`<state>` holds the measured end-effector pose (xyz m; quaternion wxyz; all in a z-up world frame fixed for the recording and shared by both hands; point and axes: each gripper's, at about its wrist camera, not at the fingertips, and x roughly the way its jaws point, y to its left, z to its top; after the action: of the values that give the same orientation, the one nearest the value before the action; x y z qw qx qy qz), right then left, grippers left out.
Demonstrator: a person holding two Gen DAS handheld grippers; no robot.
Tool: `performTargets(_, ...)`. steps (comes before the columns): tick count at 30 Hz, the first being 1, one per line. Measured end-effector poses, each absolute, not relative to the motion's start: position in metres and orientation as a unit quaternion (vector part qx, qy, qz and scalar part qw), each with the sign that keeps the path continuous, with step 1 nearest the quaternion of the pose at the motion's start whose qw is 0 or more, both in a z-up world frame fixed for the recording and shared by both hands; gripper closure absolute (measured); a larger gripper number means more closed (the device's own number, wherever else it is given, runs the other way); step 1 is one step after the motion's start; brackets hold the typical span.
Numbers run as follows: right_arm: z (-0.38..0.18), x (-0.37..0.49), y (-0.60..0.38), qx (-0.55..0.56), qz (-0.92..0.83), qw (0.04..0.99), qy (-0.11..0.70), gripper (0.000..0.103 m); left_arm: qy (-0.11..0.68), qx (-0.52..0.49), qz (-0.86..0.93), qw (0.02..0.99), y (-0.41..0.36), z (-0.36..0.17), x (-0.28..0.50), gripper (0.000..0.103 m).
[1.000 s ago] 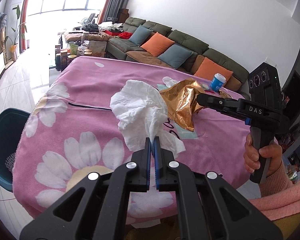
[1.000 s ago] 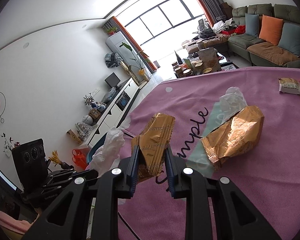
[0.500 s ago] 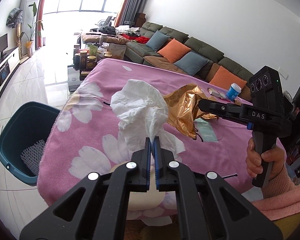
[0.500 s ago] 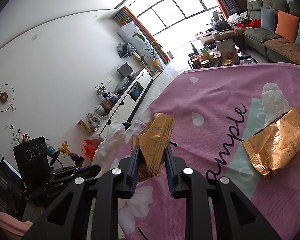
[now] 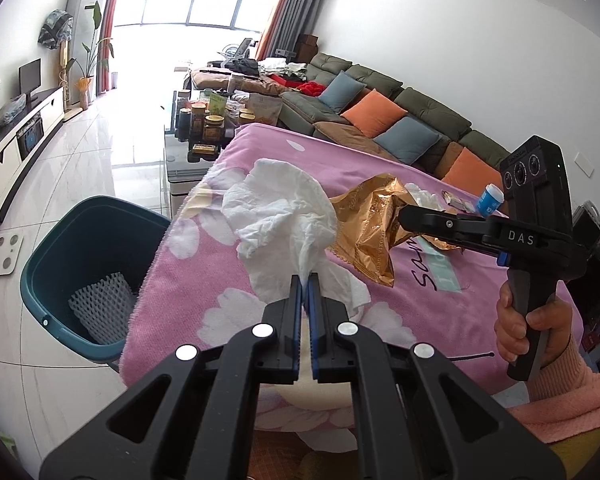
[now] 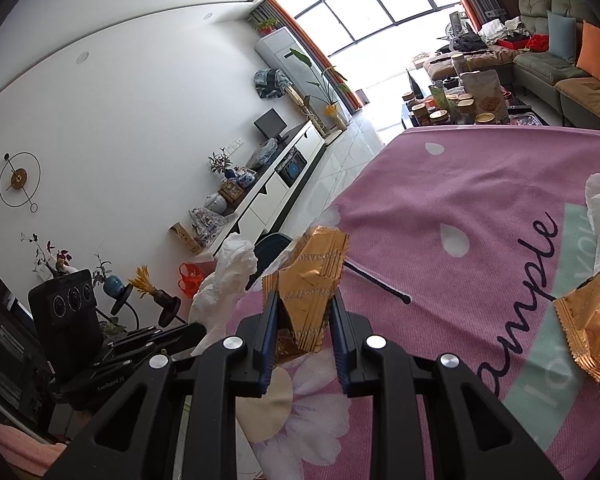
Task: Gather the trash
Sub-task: 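Carry the tissue and gold wrapper over the teal bin with both grippers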
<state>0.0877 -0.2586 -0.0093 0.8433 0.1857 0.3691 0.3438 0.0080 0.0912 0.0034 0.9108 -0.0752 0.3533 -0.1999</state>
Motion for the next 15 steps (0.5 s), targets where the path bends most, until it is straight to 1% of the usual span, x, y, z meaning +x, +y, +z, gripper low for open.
performTargets(15, -0.007, 0.105, -0.223, 0.167, 0.371, 0.831, 0.38, 0.08, 0.348, -0.087, -0.16, 0.92, 0.118, 0.007, 0.004, 0.099)
